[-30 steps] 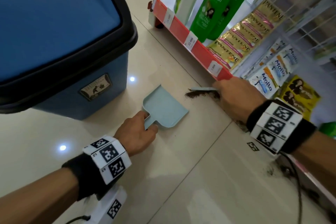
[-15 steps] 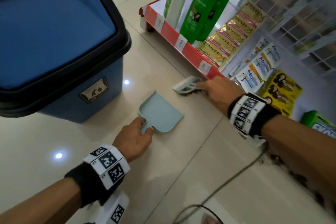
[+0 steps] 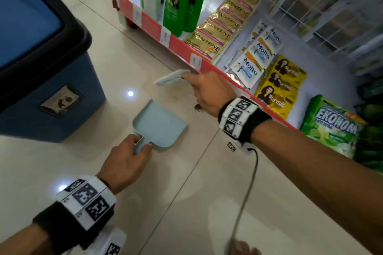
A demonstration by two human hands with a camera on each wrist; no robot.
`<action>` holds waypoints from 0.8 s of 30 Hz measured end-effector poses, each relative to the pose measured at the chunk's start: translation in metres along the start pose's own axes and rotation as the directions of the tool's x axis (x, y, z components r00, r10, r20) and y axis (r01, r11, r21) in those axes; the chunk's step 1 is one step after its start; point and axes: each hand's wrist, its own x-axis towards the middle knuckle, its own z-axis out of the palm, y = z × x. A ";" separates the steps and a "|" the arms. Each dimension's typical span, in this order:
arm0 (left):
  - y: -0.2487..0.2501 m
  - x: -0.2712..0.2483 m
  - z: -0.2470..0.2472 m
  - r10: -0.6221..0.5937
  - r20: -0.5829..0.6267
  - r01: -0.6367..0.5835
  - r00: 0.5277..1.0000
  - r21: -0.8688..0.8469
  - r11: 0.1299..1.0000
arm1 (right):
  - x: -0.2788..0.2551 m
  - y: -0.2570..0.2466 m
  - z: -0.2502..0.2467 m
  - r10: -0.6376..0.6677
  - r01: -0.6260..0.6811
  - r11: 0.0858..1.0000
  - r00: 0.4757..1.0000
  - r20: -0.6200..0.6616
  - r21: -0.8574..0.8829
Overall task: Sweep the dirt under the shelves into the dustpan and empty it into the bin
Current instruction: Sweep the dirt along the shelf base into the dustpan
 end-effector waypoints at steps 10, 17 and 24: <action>-0.007 -0.036 0.012 -0.060 -0.066 0.058 0.996 -0.030 0.998 | -0.065 0.058 -0.007 0.017 0.003 0.996 0.976 0.217 -0.092; -0.012 -0.039 0.021 -0.088 -0.102 0.092 0.991 0.032 0.995 | -0.025 0.014 0.001 -0.087 0.086 0.978 0.996 -0.004 0.189; -0.014 -0.046 0.027 -0.098 -0.075 0.094 0.992 -0.052 0.994 | 0.007 0.004 0.036 -0.207 0.207 0.978 0.963 0.170 0.017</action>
